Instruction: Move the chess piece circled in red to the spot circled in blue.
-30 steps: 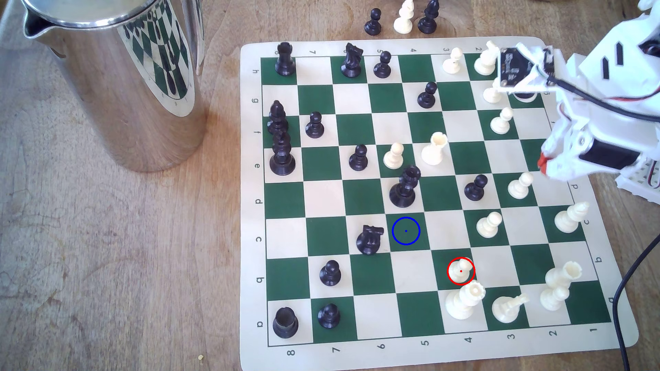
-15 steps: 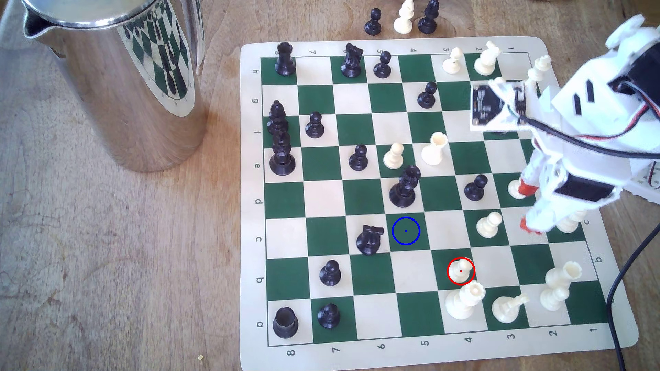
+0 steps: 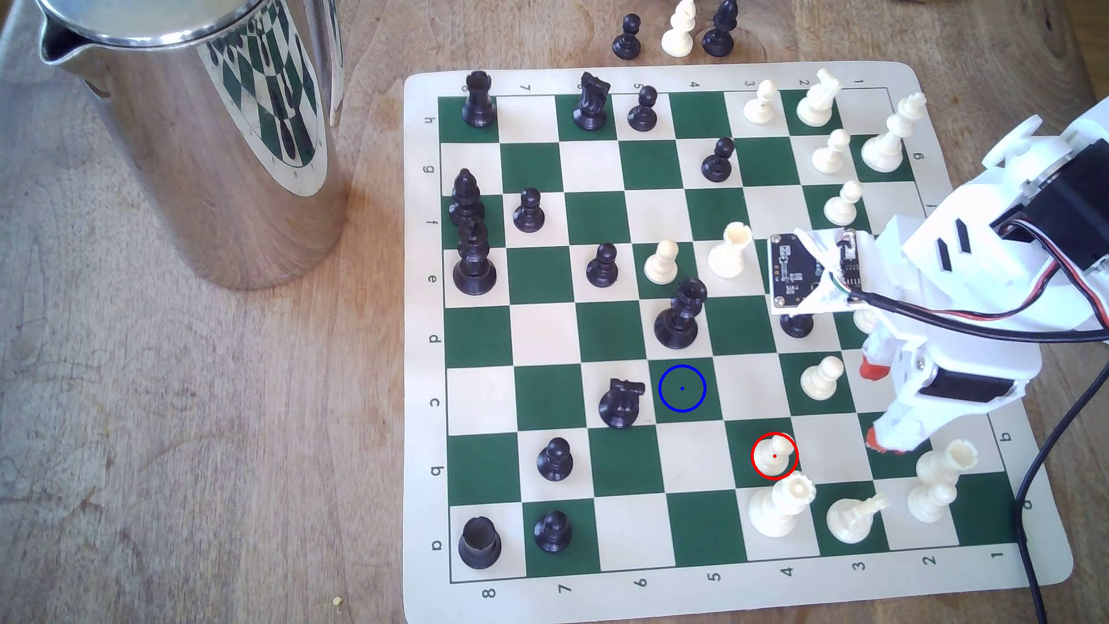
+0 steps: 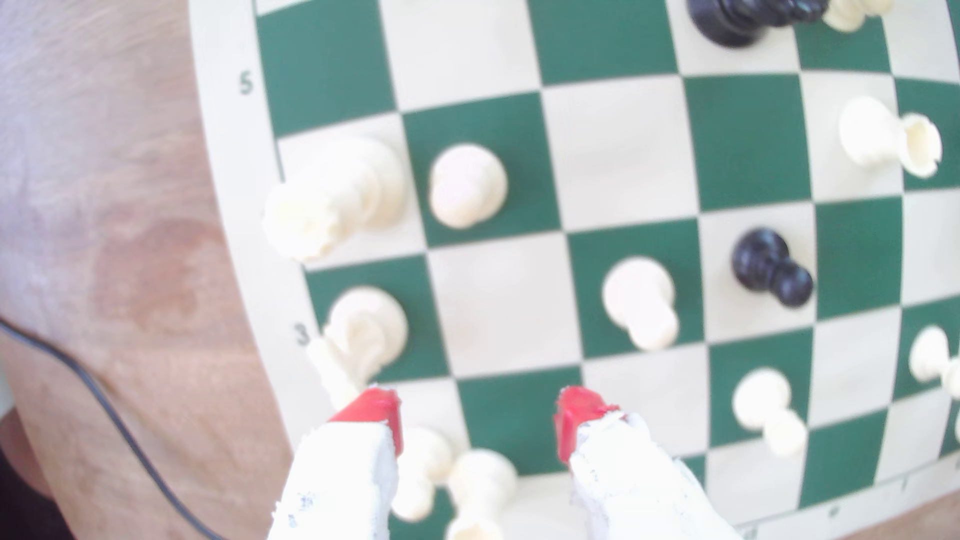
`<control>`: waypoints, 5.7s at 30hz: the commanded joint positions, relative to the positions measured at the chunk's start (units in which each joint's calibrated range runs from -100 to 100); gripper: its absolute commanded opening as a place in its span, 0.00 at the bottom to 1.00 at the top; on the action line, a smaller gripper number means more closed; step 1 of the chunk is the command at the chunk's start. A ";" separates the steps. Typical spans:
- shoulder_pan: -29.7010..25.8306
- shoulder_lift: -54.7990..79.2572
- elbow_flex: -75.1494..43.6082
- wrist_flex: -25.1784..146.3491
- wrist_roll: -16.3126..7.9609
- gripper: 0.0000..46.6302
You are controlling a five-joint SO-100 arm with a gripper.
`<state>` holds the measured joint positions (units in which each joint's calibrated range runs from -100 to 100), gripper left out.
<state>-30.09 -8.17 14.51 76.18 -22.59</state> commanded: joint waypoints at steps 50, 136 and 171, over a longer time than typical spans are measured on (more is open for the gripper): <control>3.77 11.31 2.63 -17.78 0.83 0.38; 9.71 3.59 -13.24 -12.05 1.47 0.07; 12.37 22.60 -22.21 -12.38 3.27 0.07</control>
<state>-17.33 15.46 -2.21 63.82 -19.56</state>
